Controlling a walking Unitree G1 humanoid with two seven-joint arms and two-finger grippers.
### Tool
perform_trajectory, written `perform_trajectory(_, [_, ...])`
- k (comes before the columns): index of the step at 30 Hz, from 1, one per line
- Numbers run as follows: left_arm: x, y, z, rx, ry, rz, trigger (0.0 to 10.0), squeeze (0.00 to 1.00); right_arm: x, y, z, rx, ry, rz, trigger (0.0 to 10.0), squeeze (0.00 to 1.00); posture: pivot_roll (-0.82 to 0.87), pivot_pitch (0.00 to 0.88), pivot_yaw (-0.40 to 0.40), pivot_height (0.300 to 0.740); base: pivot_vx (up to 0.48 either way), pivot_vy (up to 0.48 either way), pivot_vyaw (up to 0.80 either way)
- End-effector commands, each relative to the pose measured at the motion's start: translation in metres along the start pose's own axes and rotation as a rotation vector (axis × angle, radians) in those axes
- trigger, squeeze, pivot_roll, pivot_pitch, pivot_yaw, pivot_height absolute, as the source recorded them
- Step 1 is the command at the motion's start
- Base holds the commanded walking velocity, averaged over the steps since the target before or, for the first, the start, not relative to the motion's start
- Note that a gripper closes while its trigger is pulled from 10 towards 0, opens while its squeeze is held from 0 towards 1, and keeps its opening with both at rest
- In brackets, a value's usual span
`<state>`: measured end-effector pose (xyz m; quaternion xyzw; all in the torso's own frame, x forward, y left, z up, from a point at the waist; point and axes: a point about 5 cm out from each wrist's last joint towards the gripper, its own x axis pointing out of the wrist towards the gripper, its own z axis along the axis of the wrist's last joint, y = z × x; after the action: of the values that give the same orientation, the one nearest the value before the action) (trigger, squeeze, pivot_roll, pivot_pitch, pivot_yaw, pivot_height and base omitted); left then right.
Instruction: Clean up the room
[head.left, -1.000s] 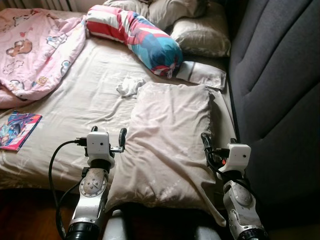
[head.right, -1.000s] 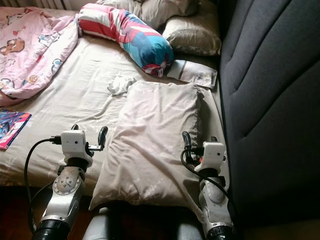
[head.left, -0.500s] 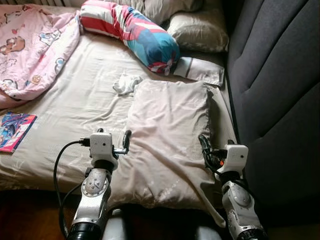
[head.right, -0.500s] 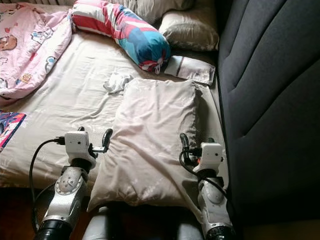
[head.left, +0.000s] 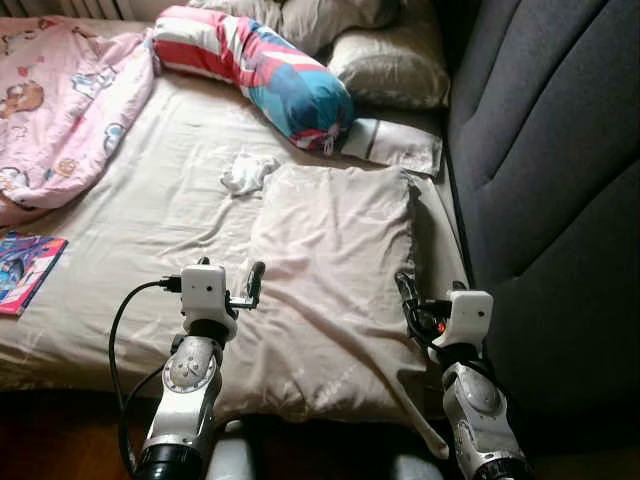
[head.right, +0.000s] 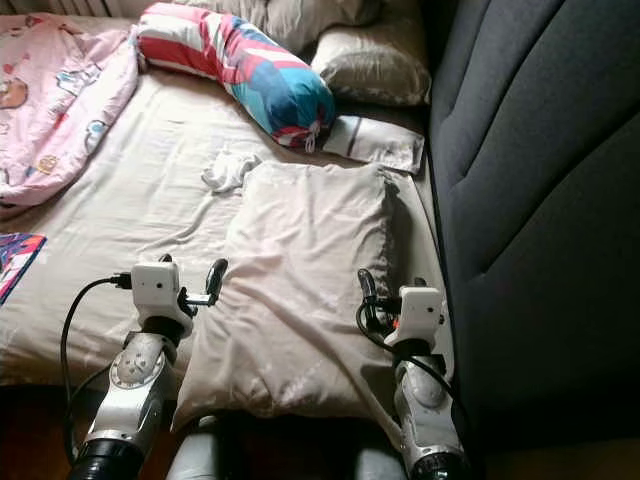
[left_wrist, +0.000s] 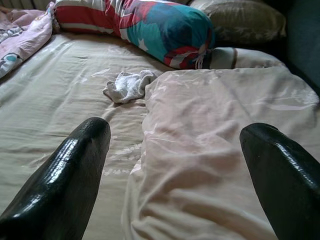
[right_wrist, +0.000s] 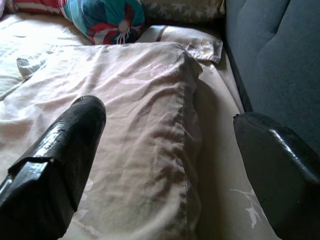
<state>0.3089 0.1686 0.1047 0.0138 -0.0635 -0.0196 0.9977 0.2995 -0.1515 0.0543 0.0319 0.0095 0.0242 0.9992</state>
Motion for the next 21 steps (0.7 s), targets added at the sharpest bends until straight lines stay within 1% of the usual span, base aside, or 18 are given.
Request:
perform_trajectory(1, [-0.0029,0.0014,-0.0018,-0.013,0.014,-0.002,10.0,0.00,-0.0046,0.0005,-0.0089,-0.003,0.043,0.005,10.0,0.00,-0.08,0.247,-0.013,0.662,0.307,0.000,0.00])
perform_trajectory(9, [-0.0028,0.0006,-0.0020,-0.017,0.017,-0.005,10.0,0.00,-0.0047,-0.0008,-0.0096,-0.004,0.050,0.004,10.0,0.00,-0.08,0.250,-0.014,0.662,0.304,0.000,0.00])
perform_trajectory(13, [-0.0021,0.0011,-0.0024,-0.018,0.022,-0.007,10.0,0.00,-0.0056,0.0028,-0.0105,-0.016,0.053,0.032,10.0,0.00,-0.08,0.252,-0.014,0.662,0.306,0.000,0.00])
perform_trajectory(21, [-0.0017,0.0018,-0.0020,-0.023,0.026,-0.014,10.0,0.00,-0.0055,0.0010,-0.0117,-0.017,0.065,0.015,10.0,0.00,-0.08,0.254,-0.015,0.662,0.305,0.000,0.00])
